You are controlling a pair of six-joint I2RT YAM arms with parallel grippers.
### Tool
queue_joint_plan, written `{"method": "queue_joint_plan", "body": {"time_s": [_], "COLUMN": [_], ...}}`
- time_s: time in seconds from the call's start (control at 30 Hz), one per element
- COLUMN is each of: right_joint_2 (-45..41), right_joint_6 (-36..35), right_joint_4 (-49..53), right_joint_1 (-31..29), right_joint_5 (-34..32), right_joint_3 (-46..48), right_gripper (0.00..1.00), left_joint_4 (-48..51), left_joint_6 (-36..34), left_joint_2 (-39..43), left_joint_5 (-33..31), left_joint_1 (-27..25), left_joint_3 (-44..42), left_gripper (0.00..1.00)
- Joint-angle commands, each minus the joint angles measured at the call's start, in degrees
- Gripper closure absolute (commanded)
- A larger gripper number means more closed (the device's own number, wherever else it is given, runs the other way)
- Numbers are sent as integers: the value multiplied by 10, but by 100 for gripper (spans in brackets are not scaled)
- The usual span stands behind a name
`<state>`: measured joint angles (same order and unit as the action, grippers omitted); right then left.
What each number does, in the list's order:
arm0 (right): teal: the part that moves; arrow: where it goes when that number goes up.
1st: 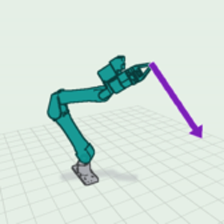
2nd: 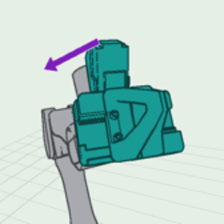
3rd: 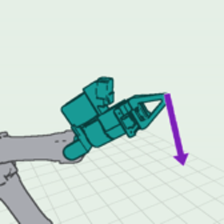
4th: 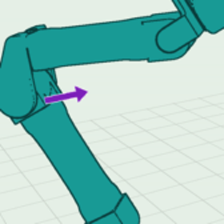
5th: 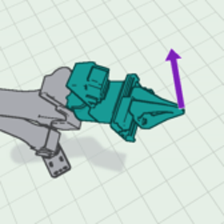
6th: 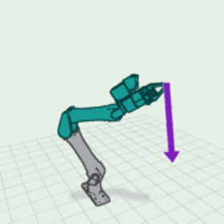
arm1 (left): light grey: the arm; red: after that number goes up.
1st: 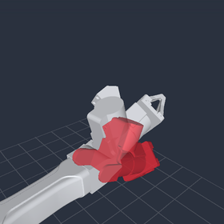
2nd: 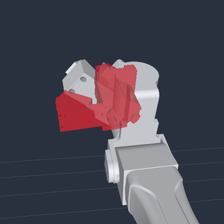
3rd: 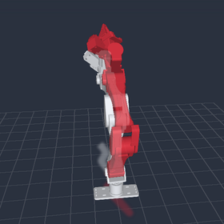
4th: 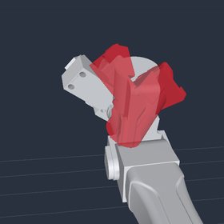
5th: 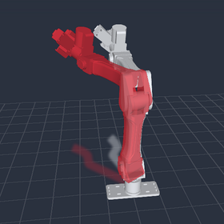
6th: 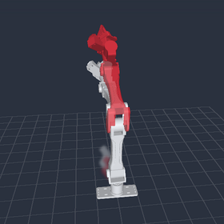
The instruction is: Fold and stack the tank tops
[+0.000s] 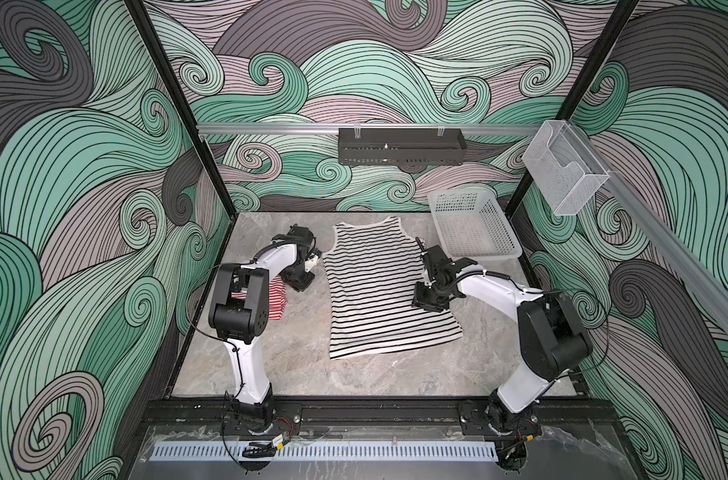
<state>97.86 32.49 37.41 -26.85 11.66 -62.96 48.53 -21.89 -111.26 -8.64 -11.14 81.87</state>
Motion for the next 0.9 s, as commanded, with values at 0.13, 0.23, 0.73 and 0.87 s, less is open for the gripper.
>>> {"method": "queue_joint_plan", "body": {"time_s": [0.13,0.23,0.73,0.87], "right_joint_2": [3,-1,-6,8], "right_joint_6": [69,88,74,40], "right_joint_4": [-51,-65,-39,-17], "right_joint_1": [-69,-82,-33,9], "right_joint_5": [25,24,9,4], "right_joint_3": [35,56,108,94], "right_gripper": [56,56,55,55], "left_joint_4": [2,42,62,43], "left_joint_6": [10,10,-10,-10], "left_joint_2": [-98,-175,-267,-215], "left_joint_5": [50,53,-21,-27], "left_joint_1": [-36,-53,-85,-88], "left_joint_3": [181,290,334,239], "left_gripper": [69,69,71,71]}}
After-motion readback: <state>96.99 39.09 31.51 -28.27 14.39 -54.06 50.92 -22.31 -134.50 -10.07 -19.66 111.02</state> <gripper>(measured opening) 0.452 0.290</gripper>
